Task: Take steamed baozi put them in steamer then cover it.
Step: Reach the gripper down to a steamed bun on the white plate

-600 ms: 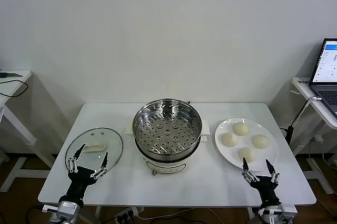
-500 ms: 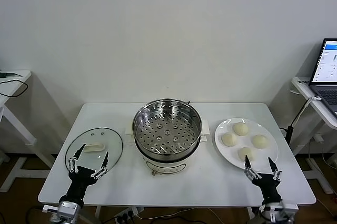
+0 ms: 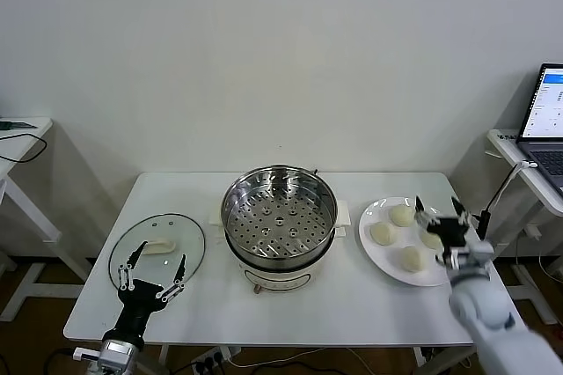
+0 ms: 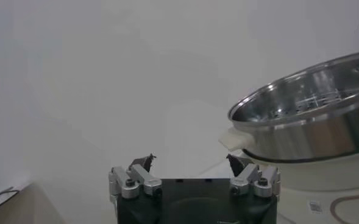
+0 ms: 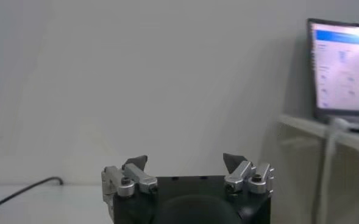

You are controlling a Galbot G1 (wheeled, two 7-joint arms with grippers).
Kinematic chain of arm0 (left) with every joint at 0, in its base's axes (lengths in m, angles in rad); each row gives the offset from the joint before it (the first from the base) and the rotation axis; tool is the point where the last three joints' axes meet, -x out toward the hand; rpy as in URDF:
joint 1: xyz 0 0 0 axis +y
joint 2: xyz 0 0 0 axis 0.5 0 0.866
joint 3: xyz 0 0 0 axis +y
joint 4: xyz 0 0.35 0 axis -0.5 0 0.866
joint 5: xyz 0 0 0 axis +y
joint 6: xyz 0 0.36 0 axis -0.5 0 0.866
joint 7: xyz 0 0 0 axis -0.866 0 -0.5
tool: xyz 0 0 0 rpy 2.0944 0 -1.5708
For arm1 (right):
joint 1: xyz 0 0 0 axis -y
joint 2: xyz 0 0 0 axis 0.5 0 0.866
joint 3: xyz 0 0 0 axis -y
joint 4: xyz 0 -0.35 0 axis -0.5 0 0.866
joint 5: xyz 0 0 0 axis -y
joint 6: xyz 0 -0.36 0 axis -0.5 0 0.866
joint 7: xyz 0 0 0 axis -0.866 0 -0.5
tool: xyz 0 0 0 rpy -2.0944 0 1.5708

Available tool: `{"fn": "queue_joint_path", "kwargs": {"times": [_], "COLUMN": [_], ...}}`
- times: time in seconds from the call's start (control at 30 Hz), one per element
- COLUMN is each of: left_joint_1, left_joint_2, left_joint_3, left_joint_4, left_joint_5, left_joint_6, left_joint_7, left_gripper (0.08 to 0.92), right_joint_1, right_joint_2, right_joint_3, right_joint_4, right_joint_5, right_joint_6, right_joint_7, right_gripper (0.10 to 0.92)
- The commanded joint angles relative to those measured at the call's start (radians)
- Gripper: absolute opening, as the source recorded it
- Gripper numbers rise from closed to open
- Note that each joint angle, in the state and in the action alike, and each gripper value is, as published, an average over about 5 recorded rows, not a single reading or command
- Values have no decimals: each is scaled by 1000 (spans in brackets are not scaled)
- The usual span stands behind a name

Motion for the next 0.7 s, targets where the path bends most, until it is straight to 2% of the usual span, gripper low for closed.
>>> {"fn": "queue_joint_path", "kwargs": {"times": [0.03,0.23,0.37,0.53,0.7], "left_joint_1": [2,5,10,11,19], "left_joint_2": [0,-1,-3,-9,-14], "left_joint_3": [4,6,5,6,5], "left_joint_4": [-7,-8,-7,-6,-8], "left_joint_5": [-1,-2,-3,-3,-4], "left_joint_6": [2,4,3,4,4], "left_joint_7": [-1,-4,-6,-10,-13], "left_gripper": [823,823,823,823,823], "right_joint_1": [530,764,853,922,955], "right_joint_2": [-127,-111,-79,-2,93], "right_joint_3": [-380,-589,-682,-727,-728], "right_joint_4": [-419,-627,-683,-732,-819], "right_joint_5": [3,-271,-475,-712,-951], "right_joint_6": [-79,-41,16,68,138], "right_joint_7": [-514,-972,-1215,-1341,-1384], "right_gripper": [823,823,823,823,823]}}
